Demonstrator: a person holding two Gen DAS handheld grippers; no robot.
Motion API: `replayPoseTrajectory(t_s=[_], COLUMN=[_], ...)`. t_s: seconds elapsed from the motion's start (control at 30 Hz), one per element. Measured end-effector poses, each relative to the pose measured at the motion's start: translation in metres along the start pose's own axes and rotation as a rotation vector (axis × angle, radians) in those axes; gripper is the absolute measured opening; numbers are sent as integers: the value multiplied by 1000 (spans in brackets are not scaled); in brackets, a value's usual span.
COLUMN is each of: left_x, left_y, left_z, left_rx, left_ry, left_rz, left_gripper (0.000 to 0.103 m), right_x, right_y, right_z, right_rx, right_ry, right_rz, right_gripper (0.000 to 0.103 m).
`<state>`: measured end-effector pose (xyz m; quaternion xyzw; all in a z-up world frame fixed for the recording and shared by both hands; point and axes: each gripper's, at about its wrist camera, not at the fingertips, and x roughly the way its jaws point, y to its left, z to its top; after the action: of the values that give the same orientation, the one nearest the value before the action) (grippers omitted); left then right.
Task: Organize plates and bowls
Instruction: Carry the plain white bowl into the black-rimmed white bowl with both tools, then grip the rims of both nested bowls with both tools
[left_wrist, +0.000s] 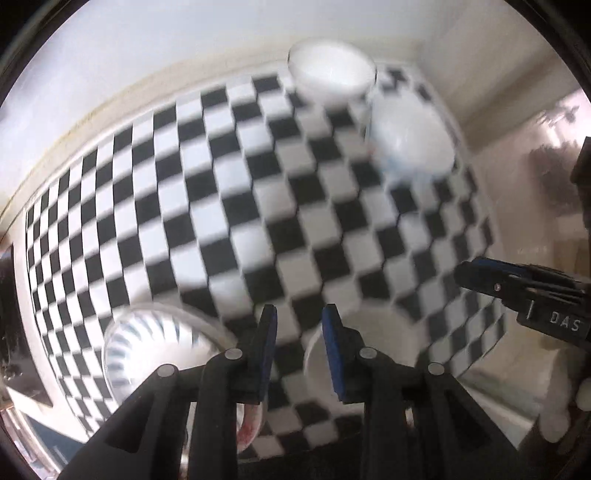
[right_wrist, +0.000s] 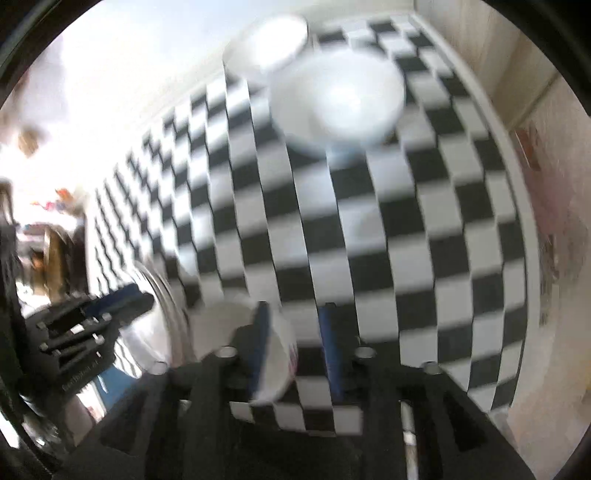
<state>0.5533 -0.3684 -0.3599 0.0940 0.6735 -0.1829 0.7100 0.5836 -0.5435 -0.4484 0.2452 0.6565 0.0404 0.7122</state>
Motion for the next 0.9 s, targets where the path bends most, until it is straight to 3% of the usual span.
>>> replayPoseTrajectory(t_s=[0.2,0.33,0.47,0.67,0.9], left_x=[1,30,68,85,106], left_y=[9,21,33,39,35], left_z=[98,158,201,232,245], left_rx=[-53,-96,-147,-146,-114], left_ry=[-66,-63,6,12,58], left_rz=[-26,-19,-60,-76,-84], left_gripper=[25,25,25,27,27], right_x=[-20,-4,25,62,87], right_y=[-7,-13,-20,-30,-34], right_z=[87,147,191,231,246], right_rx=[28,63,95,130,151], right_ry=[-135,-138,-100,-38,5], right_rz=[-5,-7,-14,-7,10], right_gripper=[59,59,59,59,54])
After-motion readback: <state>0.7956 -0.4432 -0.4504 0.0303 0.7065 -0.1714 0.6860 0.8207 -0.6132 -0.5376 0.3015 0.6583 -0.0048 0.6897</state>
